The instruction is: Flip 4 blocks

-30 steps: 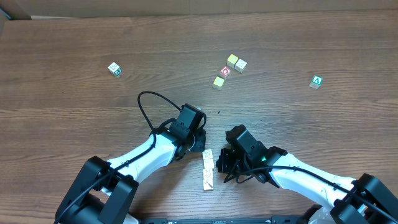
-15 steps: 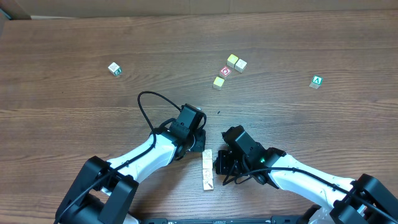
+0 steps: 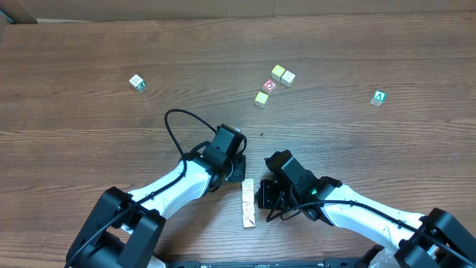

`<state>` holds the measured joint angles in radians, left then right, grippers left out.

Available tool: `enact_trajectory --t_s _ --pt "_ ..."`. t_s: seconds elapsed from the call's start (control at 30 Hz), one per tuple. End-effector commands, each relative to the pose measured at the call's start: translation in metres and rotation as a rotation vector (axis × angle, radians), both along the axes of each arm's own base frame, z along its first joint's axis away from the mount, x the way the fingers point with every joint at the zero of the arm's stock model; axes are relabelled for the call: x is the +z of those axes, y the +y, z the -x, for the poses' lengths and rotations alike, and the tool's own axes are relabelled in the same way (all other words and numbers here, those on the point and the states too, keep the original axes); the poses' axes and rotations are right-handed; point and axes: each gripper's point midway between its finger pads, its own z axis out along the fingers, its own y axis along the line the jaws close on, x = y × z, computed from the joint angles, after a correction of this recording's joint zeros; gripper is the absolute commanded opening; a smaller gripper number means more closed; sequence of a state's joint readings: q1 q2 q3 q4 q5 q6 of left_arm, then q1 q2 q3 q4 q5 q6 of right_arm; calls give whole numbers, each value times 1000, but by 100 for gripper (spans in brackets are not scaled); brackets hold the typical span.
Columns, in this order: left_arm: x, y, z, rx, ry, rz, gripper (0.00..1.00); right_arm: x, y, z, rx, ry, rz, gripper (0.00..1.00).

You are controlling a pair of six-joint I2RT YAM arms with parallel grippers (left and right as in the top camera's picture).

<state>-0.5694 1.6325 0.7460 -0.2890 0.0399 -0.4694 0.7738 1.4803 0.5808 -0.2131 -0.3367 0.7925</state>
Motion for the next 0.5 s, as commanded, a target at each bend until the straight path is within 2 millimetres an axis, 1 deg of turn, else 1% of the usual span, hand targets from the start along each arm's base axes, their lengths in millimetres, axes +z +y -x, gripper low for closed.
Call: enact_trajectory --t_s 0.0,0.27,0.47 --pt "-12 15 7 21 25 -67 5 -1 1 3 23 -6 -3 4" --pt "-12 15 7 21 25 -67 5 -1 2 2 26 -11 -3 4" --pt "-12 15 8 20 28 -69 5 -6 -8 -3 -62 5 45 4"
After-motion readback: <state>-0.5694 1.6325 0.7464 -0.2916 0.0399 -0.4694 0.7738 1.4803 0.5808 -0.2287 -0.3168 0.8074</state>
